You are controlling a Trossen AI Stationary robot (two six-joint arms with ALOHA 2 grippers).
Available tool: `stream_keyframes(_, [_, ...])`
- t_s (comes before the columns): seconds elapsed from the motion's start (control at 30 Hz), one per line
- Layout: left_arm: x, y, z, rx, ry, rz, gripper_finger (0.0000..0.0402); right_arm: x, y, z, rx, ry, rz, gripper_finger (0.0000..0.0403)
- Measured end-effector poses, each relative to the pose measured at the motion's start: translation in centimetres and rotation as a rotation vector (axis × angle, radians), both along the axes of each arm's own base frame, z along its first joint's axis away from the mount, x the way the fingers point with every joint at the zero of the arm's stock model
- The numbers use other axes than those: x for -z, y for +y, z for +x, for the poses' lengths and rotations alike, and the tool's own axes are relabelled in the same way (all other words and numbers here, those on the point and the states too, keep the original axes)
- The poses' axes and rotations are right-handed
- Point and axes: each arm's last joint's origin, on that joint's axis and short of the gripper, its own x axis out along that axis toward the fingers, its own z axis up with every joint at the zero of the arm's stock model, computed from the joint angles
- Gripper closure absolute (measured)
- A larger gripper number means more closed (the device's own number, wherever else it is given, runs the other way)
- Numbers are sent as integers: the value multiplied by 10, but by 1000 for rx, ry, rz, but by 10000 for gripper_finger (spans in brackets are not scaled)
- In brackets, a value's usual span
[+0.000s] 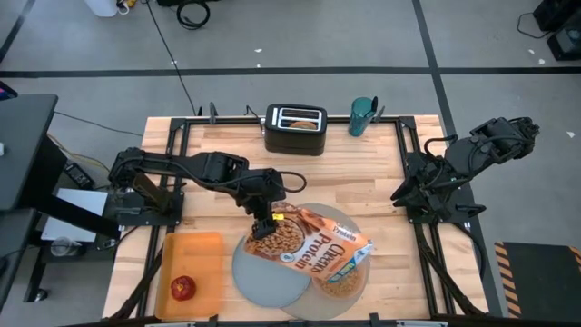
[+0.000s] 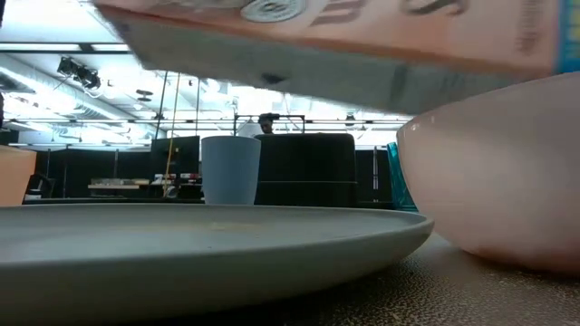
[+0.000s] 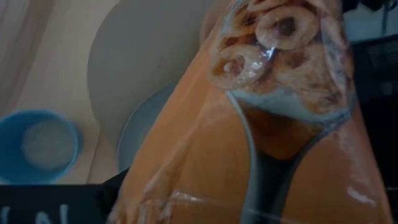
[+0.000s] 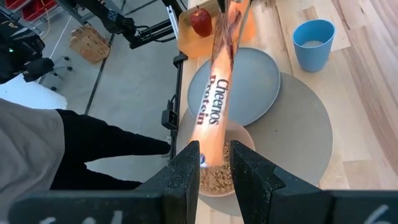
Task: Arrange a breakfast setting
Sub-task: Pour the cereal from the cereal box into the orange bowl
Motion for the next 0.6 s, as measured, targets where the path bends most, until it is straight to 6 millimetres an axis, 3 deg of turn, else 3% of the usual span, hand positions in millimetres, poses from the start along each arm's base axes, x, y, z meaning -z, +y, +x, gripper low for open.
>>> stream_keyframes(0.37, [0, 0, -1, -2, 3, 2, 203, 1, 2, -2, -25, 30, 21, 309])
stream_keyframes(0.6, [0, -1, -1, 1, 8, 3, 203, 20, 1, -14, 10, 230, 13, 309])
